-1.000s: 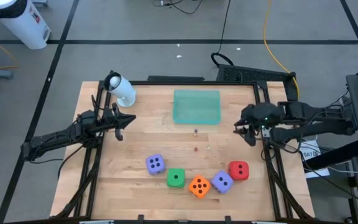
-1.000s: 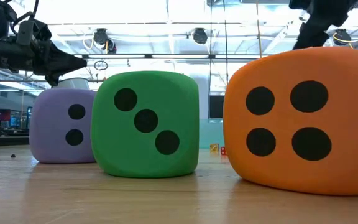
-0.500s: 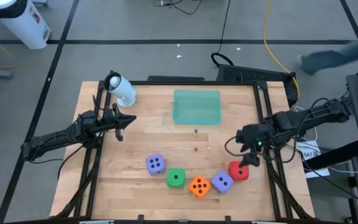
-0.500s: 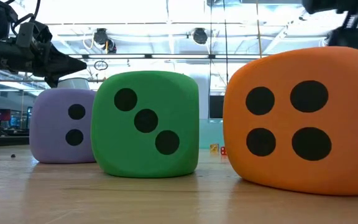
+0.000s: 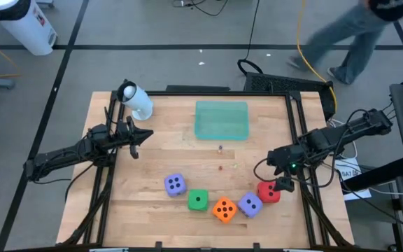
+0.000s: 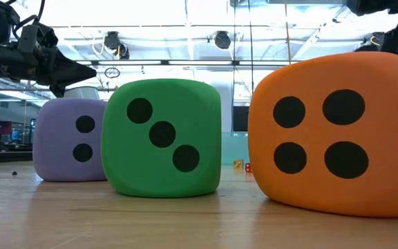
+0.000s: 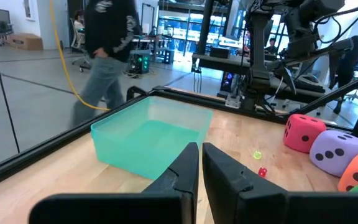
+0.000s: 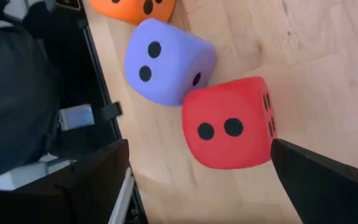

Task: Pick & Place Dice
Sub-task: Put the large red die into the blue bin

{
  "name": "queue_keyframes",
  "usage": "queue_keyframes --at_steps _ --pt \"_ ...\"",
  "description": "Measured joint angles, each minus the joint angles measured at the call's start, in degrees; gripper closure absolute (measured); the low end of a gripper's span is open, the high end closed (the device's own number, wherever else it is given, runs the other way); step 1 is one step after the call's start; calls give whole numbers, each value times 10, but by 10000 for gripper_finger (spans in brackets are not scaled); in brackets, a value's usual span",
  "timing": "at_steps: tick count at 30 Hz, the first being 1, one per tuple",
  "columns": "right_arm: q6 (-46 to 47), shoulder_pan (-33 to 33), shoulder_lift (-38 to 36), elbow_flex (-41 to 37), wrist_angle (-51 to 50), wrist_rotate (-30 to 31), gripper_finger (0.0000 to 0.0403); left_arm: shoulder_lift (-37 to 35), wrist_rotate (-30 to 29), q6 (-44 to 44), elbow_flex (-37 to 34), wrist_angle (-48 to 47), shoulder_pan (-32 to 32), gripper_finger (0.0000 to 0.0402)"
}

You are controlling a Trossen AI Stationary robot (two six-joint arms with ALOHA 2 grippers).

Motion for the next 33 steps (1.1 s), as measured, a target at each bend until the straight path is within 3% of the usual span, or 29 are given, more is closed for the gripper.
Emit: queue_keyframes --at_steps 4,7,11,18,26,29,33 --pt "-22 0 0 -23 67 28 19 0 0 5 0 0 0 369" --pt "-70 -2 0 -57 129 31 19 0 0 3 0 0 0 369" --pt "-60 -11 19 -69 150 19 19 0 0 0 0 0 0 369" --pt "-56 56 77 19 84 41 19 0 0 -19 0 -12 0 369" --pt "-68 159 197 172 -125 227 19 0 0 -19 0 -14 0 369" --pt "-54 174 222 174 -125 237 18 0 0 -19 0 -20 0 369" --pt "-25 174 235 171 -127 204 7 0 0 -19 0 -28 0 369"
